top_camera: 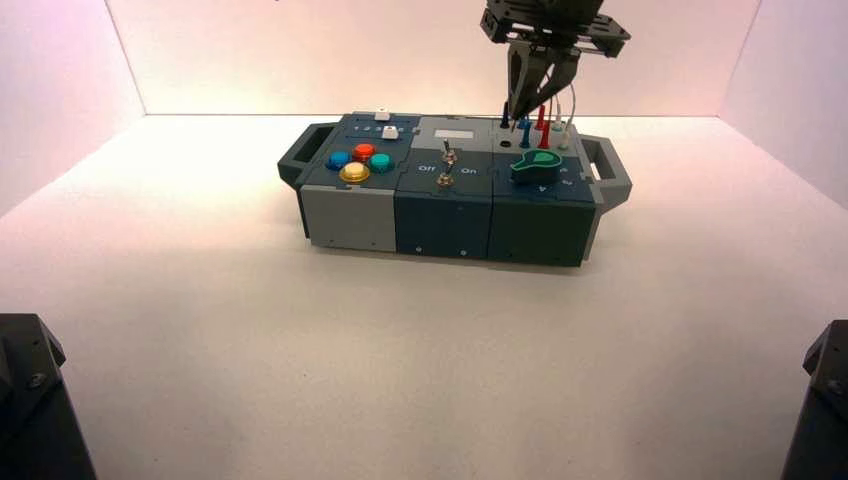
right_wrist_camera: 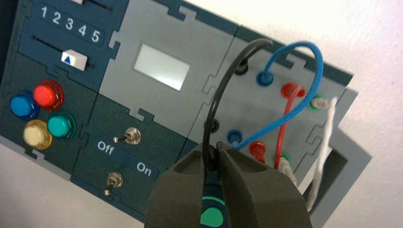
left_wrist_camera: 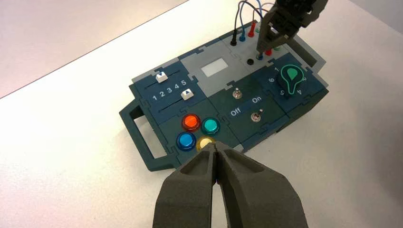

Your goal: Insert the black wire.

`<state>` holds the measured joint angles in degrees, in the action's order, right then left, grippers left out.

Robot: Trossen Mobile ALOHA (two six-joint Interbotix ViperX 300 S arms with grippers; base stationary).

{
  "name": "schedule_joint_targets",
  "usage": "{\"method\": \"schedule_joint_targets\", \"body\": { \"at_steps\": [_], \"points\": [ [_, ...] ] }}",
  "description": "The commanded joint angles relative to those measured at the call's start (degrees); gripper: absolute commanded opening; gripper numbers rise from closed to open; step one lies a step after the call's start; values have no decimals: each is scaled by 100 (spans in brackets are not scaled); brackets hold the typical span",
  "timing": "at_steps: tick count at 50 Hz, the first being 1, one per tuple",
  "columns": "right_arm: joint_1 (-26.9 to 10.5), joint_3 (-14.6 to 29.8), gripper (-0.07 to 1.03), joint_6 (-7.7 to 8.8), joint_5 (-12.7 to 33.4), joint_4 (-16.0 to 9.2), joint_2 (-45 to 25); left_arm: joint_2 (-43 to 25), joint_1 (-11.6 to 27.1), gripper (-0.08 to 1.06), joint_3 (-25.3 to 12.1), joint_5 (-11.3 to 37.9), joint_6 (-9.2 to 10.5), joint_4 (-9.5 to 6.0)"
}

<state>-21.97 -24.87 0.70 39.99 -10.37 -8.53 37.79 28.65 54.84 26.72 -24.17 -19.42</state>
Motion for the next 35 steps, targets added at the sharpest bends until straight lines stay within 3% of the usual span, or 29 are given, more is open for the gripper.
{"method": "schedule_joint_targets", "body": {
  "at_steps": [1, 13, 27, 35],
  "points": [
    [-79, 229, -2, -26, -18, 62, 193, 26, 18, -3, -114, -26, -18, -18],
    [-158, 360, -2, -26, 167, 369, 97, 18, 62, -3, -220, 264, -9, -44],
    [-281, 422, -2, 0, 246, 624, -62, 9, 97, -3, -264, 281, 0, -62],
    [-308, 422, -2, 0, 202, 668, -149, 9, 105, -3, -264, 281, 0, -70]
  ]
}}
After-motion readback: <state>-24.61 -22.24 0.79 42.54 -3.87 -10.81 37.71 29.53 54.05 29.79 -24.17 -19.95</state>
